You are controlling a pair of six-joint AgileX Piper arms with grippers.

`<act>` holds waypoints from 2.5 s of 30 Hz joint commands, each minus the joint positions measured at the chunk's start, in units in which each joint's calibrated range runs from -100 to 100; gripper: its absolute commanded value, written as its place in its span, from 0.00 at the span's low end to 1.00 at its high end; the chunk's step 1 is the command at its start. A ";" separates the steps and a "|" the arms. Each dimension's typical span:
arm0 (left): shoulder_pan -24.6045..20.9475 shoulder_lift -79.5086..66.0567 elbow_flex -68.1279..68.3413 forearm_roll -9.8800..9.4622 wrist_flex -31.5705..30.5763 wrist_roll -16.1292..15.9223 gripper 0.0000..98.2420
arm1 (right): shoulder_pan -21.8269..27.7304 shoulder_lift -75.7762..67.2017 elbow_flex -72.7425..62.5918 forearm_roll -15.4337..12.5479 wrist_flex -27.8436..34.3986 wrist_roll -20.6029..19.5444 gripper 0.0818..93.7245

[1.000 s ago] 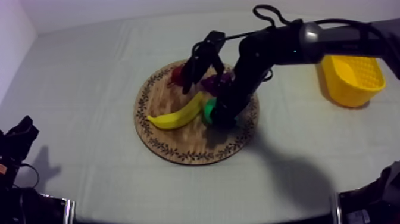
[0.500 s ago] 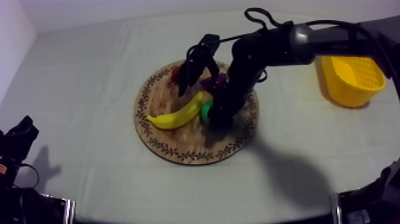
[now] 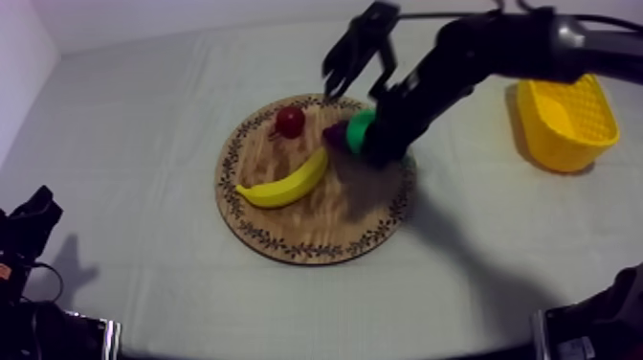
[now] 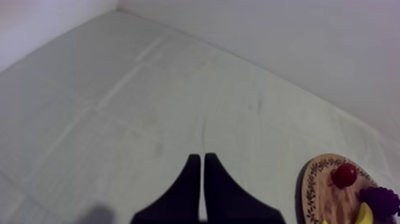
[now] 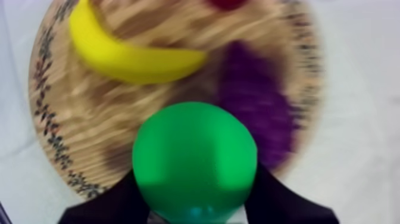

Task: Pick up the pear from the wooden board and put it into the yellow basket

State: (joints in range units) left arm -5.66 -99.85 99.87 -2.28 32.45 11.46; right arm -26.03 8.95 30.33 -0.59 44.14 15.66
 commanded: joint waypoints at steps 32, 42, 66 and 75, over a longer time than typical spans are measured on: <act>-0.02 0.02 0.02 0.00 0.05 -0.01 0.00 | 37.79 -7.53 2.49 13.30 -13.76 -16.08 0.21; -0.02 0.02 0.02 0.00 0.05 0.00 0.00 | 38.05 -4.87 3.51 11.37 -14.63 -13.43 0.42; -0.02 0.02 0.02 0.00 0.05 0.00 0.00 | 33.94 -20.43 13.44 -1.20 -18.79 -4.08 0.04; -0.02 0.02 0.02 0.00 0.05 0.00 0.00 | 31.28 -51.54 34.03 -15.11 -21.58 9.28 0.01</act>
State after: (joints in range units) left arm -5.66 -99.85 99.87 -2.28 32.45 11.46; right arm 5.56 -28.27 56.79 -12.70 22.20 20.06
